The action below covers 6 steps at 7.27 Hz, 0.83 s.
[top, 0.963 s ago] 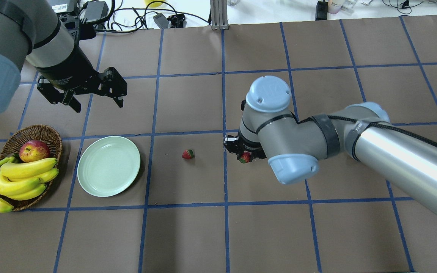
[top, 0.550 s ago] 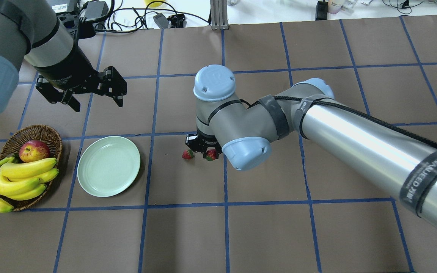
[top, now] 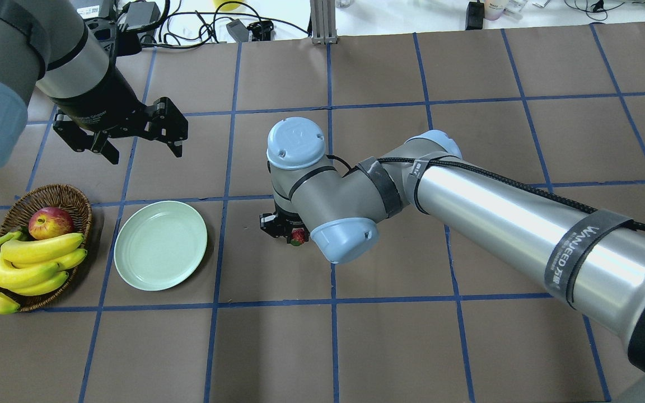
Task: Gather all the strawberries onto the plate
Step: 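Carry the second strawberry and release it next to the first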
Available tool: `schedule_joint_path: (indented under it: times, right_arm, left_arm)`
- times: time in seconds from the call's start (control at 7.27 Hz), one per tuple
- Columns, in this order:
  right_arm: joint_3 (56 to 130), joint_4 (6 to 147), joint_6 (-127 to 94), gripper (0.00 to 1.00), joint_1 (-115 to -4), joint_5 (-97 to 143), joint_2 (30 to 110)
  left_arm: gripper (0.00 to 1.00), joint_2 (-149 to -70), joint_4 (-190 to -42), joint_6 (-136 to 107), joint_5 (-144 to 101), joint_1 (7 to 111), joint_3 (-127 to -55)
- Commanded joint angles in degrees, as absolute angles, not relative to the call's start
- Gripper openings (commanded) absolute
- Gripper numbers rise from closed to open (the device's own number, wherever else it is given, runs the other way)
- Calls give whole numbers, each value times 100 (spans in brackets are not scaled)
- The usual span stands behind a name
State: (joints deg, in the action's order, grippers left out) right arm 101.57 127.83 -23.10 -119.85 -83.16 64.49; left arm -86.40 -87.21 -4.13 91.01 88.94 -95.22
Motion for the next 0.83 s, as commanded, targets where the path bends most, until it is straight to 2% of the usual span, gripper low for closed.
schedule_joint_path:
  times: [0.0,0.41,0.69]
  right_arm:
    - [10317,13173,-2285,99,-11988,-8323,6346]
    - [10502,13298,-2181,100,-11892,-8410,6581]
    - [10529,13002,-1855,100,-11010,-8455,7195]
  left_arm:
    - [100,-8640,-8719,-413,9088,8903,-9536]
    - [100,-8578,-8885,-448,9114,8903,-9563]
    - [100,-8561,-8886,-448,9044,8903,-9563]
